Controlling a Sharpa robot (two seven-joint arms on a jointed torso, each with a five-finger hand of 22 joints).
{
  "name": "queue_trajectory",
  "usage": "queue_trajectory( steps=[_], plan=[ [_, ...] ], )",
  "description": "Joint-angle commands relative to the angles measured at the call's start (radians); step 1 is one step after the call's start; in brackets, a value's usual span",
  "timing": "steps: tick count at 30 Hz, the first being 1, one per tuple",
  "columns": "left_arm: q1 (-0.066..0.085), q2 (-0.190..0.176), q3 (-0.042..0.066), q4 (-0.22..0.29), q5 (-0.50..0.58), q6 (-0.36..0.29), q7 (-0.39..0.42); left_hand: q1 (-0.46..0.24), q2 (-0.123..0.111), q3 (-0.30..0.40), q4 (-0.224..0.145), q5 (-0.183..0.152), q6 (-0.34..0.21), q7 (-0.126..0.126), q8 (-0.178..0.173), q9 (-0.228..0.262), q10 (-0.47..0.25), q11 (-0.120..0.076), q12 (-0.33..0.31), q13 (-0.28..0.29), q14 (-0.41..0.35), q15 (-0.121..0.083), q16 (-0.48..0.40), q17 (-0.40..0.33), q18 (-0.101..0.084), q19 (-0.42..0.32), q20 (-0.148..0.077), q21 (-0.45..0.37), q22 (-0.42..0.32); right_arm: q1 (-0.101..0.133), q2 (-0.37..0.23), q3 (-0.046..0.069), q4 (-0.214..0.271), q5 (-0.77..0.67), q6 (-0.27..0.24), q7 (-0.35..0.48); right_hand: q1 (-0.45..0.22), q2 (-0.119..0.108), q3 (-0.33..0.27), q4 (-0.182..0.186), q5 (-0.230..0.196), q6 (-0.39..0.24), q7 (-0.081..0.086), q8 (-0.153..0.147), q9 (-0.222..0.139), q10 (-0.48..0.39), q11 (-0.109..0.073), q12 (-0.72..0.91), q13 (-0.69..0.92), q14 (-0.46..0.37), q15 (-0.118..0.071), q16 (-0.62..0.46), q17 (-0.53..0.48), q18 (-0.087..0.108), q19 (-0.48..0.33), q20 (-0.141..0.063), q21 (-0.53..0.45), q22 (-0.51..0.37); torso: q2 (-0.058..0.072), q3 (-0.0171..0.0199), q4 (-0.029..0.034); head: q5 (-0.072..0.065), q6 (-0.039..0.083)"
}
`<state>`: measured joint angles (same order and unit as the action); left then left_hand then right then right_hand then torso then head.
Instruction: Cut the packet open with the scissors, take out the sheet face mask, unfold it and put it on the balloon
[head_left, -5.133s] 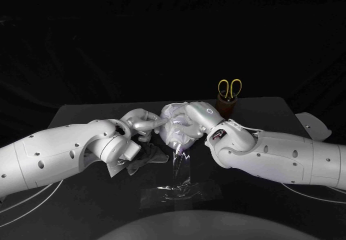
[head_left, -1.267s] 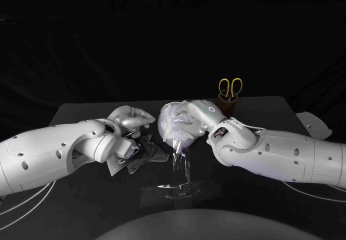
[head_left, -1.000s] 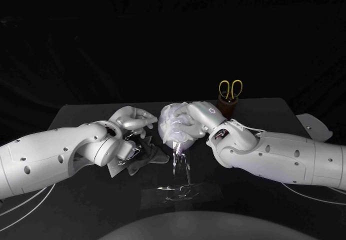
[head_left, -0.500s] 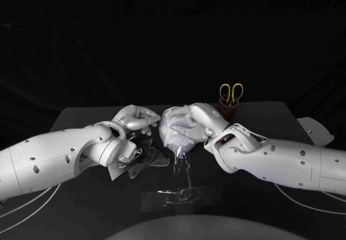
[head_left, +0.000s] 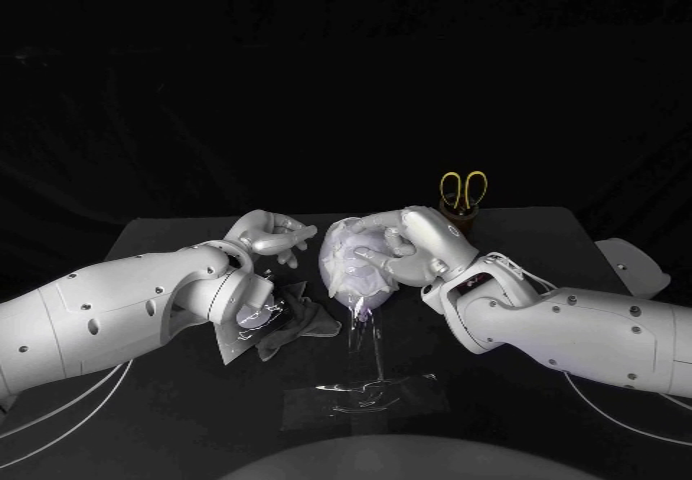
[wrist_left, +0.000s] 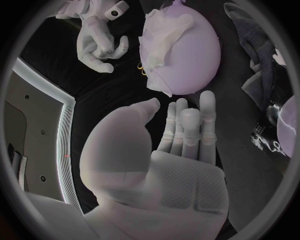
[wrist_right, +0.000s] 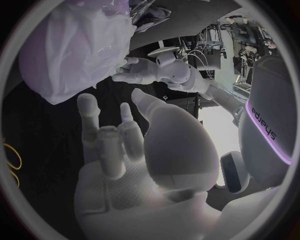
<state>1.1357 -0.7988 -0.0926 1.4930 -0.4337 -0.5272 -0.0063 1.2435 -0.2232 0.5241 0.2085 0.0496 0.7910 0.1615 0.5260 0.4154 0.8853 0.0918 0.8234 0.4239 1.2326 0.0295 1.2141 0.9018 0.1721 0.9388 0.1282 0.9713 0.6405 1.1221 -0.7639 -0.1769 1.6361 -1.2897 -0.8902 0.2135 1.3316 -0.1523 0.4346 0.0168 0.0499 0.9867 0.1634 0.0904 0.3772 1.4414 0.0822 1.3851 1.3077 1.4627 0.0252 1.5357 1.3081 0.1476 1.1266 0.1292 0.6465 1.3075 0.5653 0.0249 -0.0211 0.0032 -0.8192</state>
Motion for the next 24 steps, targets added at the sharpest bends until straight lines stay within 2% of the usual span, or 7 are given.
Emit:
queue_trajectory(
  steps=[1, 3, 5, 8, 11, 18, 24],
  plan=[
    [0.004, 0.015, 0.002, -0.012, -0.035, -0.006, -0.060, 0.012, -0.012, -0.029, 0.012, 0.000, -0.008, 0.003, 0.008, 0.000, 0.001, 0.002, 0.022, 0.009, 0.046, -0.001, 0.053, 0.072, 0.004, 0.043, -0.001, 0.025, 0.040, 0.000, -0.016, 0.001, 0.018, -0.031, 0.029, -0.031, 0.005, 0.007, 0.002, 0.001, 0.000, -0.001, 0.003, -0.004, -0.001, -0.001, 0.002, 0.004, 0.097, 0.027, -0.001, 0.004, 0.099, 0.010, -0.001, -0.001, 0.004, 0.048, -0.002, -0.0014, -0.0018, 0.003, 0.001],
    [0.004, 0.024, 0.002, -0.019, -0.043, -0.001, -0.068, 0.017, -0.011, -0.038, 0.016, -0.001, -0.009, 0.002, 0.011, 0.001, 0.001, 0.001, 0.031, 0.013, 0.056, -0.002, 0.068, 0.090, 0.001, 0.059, -0.002, 0.040, 0.061, 0.000, -0.027, 0.000, 0.027, -0.050, 0.049, -0.058, 0.005, 0.007, 0.002, 0.000, 0.000, 0.000, 0.003, -0.004, -0.001, -0.001, 0.002, 0.005, 0.098, 0.028, -0.001, 0.004, 0.102, 0.010, 0.000, -0.001, 0.006, 0.048, -0.002, -0.0017, -0.0017, 0.004, 0.002],
    [0.005, 0.033, 0.002, -0.026, -0.051, 0.006, -0.075, 0.022, -0.020, -0.064, 0.023, 0.000, -0.005, -0.005, 0.020, 0.002, 0.016, -0.004, 0.068, 0.030, 0.102, -0.006, 0.124, 0.177, -0.013, 0.112, -0.004, 0.094, 0.135, 0.000, -0.037, 0.000, 0.033, -0.073, 0.071, -0.087, 0.005, 0.007, 0.002, 0.001, 0.000, 0.000, 0.003, -0.004, -0.001, -0.001, 0.002, 0.004, 0.098, 0.027, -0.001, 0.004, 0.101, 0.010, -0.001, -0.001, 0.005, 0.048, -0.001, -0.0018, -0.0006, 0.004, 0.003],
    [0.007, 0.047, 0.002, -0.040, -0.069, 0.014, -0.086, 0.040, -0.022, -0.109, 0.040, -0.002, -0.006, -0.012, 0.030, 0.001, 0.009, -0.013, 0.136, 0.067, 0.130, -0.012, 0.174, 0.243, -0.024, 0.150, -0.011, 0.144, 0.200, -0.001, -0.052, 0.000, 0.041, -0.105, 0.098, -0.127, 0.003, 0.006, 0.000, 0.002, 0.000, 0.002, 0.004, -0.003, -0.001, 0.000, 0.003, 0.006, 0.099, 0.028, 0.000, 0.005, 0.102, 0.009, 0.001, -0.001, 0.008, 0.049, 0.000, -0.0014, 0.0002, 0.005, 0.005],
    [0.008, 0.057, 0.003, -0.049, -0.078, 0.019, -0.090, 0.060, -0.012, -0.142, 0.059, 0.000, -0.008, -0.014, 0.036, -0.003, -0.001, -0.015, 0.190, 0.097, 0.149, -0.013, 0.206, 0.286, -0.032, 0.173, -0.013, 0.183, 0.250, -0.003, -0.062, -0.001, 0.047, -0.122, 0.106, -0.146, 0.001, 0.005, -0.001, 0.003, 0.000, 0.004, 0.004, -0.003, -0.001, 0.003, 0.003, 0.010, 0.102, 0.031, 0.000, 0.006, 0.108, 0.008, 0.006, -0.001, 0.017, 0.051, 0.001, -0.0011, 0.0007, 0.006, 0.005],
    [0.010, 0.079, 0.004, -0.065, -0.091, 0.027, -0.095, 0.095, -0.003, -0.192, 0.077, 0.000, -0.006, -0.017, 0.046, -0.011, -0.011, -0.018, 0.264, 0.136, 0.169, -0.016, 0.238, 0.333, -0.040, 0.195, -0.014, 0.226, 0.308, -0.009, -0.083, -0.002, 0.065, -0.149, 0.112, -0.172, 0.001, 0.004, -0.002, 0.003, 0.000, 0.005, 0.004, -0.002, -0.001, 0.005, 0.003, 0.012, 0.104, 0.032, 0.000, 0.006, 0.110, 0.007, 0.008, 0.000, 0.021, 0.052, 0.001, -0.0008, -0.0010, 0.006, 0.004],
    [0.012, 0.091, 0.004, -0.072, -0.105, 0.032, -0.103, 0.113, 0.007, -0.217, 0.078, -0.001, 0.000, -0.020, 0.050, -0.018, -0.009, -0.020, 0.308, 0.159, 0.192, -0.017, 0.262, 0.378, -0.048, 0.219, -0.015, 0.260, 0.355, -0.016, -0.092, -0.003, 0.075, -0.164, 0.112, -0.182, 0.000, 0.004, -0.002, 0.003, 0.000, 0.005, 0.004, -0.002, -0.001, 0.005, 0.003, 0.012, 0.104, 0.033, 0.000, 0.006, 0.111, 0.007, 0.009, 0.000, 0.023, 0.053, 0.001, -0.0004, 0.0009, 0.005, 0.004]
  ],
)
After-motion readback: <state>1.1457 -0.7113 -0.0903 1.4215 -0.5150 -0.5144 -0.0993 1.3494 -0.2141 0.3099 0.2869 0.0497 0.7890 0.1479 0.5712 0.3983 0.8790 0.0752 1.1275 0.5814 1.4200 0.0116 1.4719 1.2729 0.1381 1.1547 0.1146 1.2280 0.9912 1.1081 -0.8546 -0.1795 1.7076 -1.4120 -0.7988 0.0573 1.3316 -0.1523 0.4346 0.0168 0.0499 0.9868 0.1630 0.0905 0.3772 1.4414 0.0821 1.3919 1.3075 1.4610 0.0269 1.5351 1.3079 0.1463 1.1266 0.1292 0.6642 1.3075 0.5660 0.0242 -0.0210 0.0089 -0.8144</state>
